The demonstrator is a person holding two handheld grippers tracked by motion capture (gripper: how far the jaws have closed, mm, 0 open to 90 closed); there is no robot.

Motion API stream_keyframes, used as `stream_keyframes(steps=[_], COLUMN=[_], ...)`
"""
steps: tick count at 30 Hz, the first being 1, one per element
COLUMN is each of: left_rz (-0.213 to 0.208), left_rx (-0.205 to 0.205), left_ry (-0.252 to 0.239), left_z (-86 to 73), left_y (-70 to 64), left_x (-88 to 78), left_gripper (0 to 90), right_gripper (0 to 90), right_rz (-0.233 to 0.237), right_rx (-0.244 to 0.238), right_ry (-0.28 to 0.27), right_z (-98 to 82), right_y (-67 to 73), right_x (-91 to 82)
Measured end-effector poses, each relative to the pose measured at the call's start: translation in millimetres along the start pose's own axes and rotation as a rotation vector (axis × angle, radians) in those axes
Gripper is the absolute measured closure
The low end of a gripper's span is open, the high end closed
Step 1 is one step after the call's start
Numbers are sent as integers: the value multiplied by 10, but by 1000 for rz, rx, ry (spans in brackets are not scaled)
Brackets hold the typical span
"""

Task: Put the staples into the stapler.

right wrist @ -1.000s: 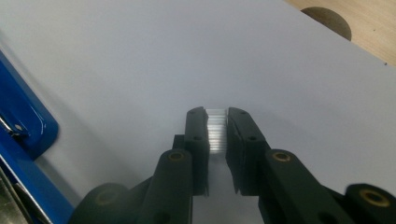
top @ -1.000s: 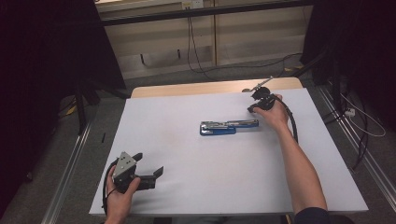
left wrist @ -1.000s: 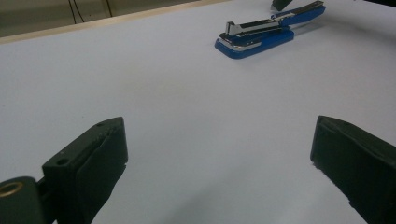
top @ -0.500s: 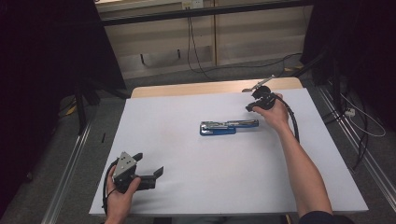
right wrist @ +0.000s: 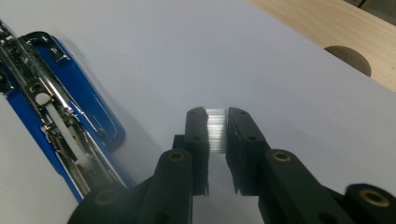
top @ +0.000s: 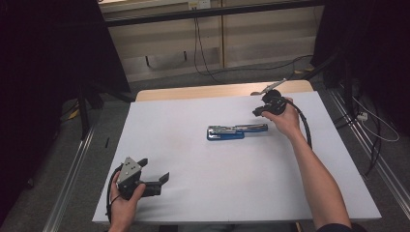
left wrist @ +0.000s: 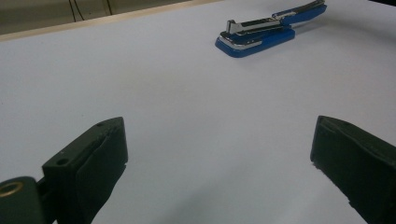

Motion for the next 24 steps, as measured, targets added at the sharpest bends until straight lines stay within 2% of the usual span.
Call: stream_keyframes(steps=[11,24], left_rz=[1,-2], left_rx=[-4,-1], left_ry=[0,-1], left_z=[6,6], left_y=[7,4], left_x=[2,-1], left_gripper=[41,41], right_gripper=[794,794], right_rz=[48,92], right_rx=[-55,-125], right_ry=[-47,-72], right_z=[110,201], right_y=[209,448], right_x=[-93,-111])
Point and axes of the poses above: each handheld gripper's, and its own axes: x roughly forward along the jaws, z roughly out of its top, y roughly to its left, the point moved 8 cm from there along x, roughly forward along the jaws, and after that the axes turned 5 degrees about y, right-handed, at the moved point
